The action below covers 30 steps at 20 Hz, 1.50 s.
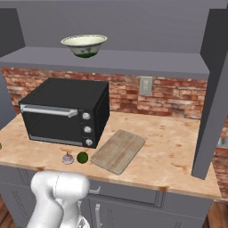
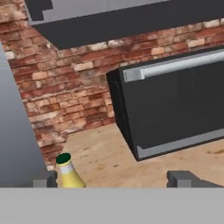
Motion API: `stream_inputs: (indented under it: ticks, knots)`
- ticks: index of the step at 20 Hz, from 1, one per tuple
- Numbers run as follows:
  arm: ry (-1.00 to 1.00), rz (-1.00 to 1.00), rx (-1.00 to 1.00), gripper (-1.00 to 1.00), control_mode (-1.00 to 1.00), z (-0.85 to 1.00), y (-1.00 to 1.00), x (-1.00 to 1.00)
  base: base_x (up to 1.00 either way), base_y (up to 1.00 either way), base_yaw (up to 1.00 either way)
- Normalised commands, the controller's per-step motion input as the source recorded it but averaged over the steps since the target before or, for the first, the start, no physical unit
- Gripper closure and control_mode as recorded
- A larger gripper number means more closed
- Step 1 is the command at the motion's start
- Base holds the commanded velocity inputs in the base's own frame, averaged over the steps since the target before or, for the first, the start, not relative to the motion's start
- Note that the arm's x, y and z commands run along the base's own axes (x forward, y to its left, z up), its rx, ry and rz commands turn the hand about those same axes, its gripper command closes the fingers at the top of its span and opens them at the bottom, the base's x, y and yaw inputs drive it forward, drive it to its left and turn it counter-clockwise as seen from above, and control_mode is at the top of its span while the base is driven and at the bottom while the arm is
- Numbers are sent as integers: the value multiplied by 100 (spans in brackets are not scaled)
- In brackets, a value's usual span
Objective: Open the cabinet. Place the bowl and condiment on the counter. Then place the lime and garlic on the cutting board.
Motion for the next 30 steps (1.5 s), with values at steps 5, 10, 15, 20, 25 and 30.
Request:
stream_inputs:
  ticks: [5,10,15,20,25,30]
  knots:
    - [-17,17,16,-100,-100,52,-100,-59,0,0,0]
    - [-14,13,17,-100,-100,50,-99,-49,0,0,0]
    - [-5,10,18,-100,-100,61,-93,-36,0,0,0]
    - [0,6,16,-100,-100,66,-72,-9,0,0,0]
    - [0,6,14,-100,-100,69,-61,-1,0,0,0]
    - [3,6,15,-100,-100,66,-66,-7,0,0,0]
